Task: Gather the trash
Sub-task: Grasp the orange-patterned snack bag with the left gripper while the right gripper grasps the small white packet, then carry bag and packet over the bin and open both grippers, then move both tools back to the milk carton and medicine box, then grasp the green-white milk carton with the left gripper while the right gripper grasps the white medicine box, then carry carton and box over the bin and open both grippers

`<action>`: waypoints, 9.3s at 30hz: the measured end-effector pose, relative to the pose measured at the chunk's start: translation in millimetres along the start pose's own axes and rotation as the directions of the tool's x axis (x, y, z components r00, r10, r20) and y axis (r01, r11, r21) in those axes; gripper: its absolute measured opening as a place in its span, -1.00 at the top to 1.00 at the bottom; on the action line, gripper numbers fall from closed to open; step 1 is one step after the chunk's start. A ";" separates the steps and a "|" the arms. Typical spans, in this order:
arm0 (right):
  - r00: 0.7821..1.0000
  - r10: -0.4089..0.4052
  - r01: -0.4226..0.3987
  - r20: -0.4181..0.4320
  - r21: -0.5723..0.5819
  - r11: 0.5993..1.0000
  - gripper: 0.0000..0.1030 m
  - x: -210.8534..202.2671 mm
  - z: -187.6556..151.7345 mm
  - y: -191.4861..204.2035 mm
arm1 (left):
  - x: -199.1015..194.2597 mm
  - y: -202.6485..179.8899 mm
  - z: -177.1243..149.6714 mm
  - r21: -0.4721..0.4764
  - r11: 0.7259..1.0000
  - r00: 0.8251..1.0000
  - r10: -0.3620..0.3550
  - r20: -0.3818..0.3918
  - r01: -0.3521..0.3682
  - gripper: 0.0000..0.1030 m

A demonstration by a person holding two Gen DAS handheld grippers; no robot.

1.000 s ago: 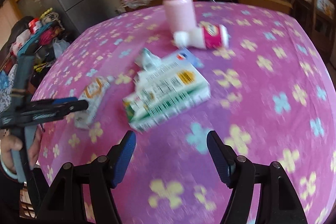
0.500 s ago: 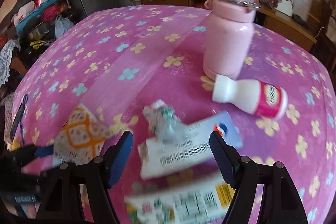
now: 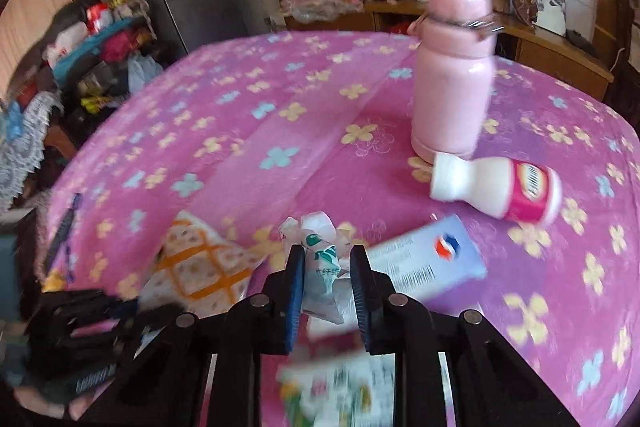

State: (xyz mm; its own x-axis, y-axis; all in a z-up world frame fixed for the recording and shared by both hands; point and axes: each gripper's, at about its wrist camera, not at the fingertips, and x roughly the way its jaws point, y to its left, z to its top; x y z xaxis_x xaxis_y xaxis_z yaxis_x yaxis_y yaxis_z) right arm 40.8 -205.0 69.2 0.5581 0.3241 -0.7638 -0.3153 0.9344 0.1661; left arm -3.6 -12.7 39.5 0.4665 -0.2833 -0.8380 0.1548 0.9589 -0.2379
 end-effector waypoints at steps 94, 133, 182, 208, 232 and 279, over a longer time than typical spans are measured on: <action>0.863 -0.480 0.455 -0.156 0.653 0.606 -0.17 -315.2 -358.5 -281.4 | 34.7 -441.7 -132.9 0.448 0.816 0.930 -0.306 -0.202 0.365 0.40; 0.963 -0.240 0.268 -0.121 0.368 0.890 -0.28 -154.6 -208.7 -133.5 | 59.3 -176.1 14.7 0.410 0.912 0.998 0.037 -0.045 -0.015 -0.26; 0.976 -0.164 0.202 -0.140 0.321 0.925 -0.28 -118.8 -183.4 -105.9 | 45.3 -102.2 82.4 0.254 0.950 0.983 0.172 0.060 -0.182 -0.04; 0.989 -0.115 0.142 -0.093 0.384 0.912 -0.34 -39.4 -72.8 -97.8 | 17.3 -64.2 15.7 0.135 0.986 0.995 0.098 -0.008 -0.096 -0.04; 0.981 -0.152 0.180 -0.123 0.269 0.946 0.04 -92.3 -140.0 -83.8 | -0.2 -134.4 -38.8 0.218 0.976 1.000 -0.020 -0.013 0.023 -0.04; 0.839 -0.513 0.491 -0.182 0.661 0.567 0.04 -345.1 -377.6 -322.1 | 32.3 -516.7 -145.4 0.513 0.729 0.891 -0.348 -0.292 0.453 -0.04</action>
State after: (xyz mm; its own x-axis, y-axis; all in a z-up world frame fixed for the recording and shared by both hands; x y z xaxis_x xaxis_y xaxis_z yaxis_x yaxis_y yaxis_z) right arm -340.1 -673.7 43.8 0.4898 -0.2349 -0.8396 0.6027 0.7871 0.1314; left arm -195.2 -514.6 63.9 0.1075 -0.5807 -0.8070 0.7712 0.5610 -0.3009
